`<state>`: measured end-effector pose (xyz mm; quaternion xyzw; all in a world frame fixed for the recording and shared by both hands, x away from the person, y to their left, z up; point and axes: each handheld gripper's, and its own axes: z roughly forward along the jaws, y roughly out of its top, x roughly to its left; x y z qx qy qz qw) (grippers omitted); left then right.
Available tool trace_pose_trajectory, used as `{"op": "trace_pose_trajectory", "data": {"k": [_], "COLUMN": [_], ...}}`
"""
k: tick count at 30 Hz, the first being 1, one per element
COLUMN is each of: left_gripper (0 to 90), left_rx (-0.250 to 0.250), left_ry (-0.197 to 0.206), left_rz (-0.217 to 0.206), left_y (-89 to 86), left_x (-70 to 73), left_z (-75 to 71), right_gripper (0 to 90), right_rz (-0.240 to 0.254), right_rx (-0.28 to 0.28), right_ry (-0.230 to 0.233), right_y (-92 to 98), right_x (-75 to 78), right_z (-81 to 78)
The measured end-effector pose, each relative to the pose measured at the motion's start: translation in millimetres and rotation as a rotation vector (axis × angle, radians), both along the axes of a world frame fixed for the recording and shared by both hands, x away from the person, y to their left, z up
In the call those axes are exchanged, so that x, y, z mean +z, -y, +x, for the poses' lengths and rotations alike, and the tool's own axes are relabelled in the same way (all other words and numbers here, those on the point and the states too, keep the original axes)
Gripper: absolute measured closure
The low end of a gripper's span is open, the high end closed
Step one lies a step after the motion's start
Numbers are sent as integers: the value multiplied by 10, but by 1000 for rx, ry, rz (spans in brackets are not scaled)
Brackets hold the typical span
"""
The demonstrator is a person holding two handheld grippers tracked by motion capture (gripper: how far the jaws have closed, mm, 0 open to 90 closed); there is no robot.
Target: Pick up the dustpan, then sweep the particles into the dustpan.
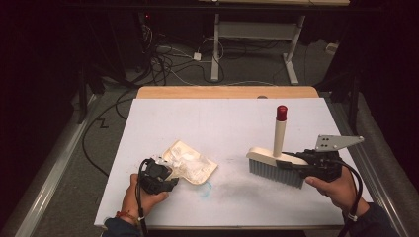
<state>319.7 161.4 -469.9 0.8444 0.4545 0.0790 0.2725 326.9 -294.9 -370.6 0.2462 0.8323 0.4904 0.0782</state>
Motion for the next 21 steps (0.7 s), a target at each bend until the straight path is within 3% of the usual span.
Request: {"op": "trace_pose_trajectory", "data": {"k": [6,16,21], "left_gripper": [628,628,627], "left_rx": [26,64,87], "left_ry": [10,20,25], "left_rz": [-5,-16,-14], "left_y": [-33,-104,-156], "left_x": [9,4,12], "left_z": [17,32,44], "right_gripper": [683,683,683], "right_rz": [-38,-99,-115], "right_rx": [-52,-48,-60], "right_ry": [-68,-155,-174], "right_y": [140,187,204], "right_x": [-64,-153,-196], "right_z": [16,94,120]}}
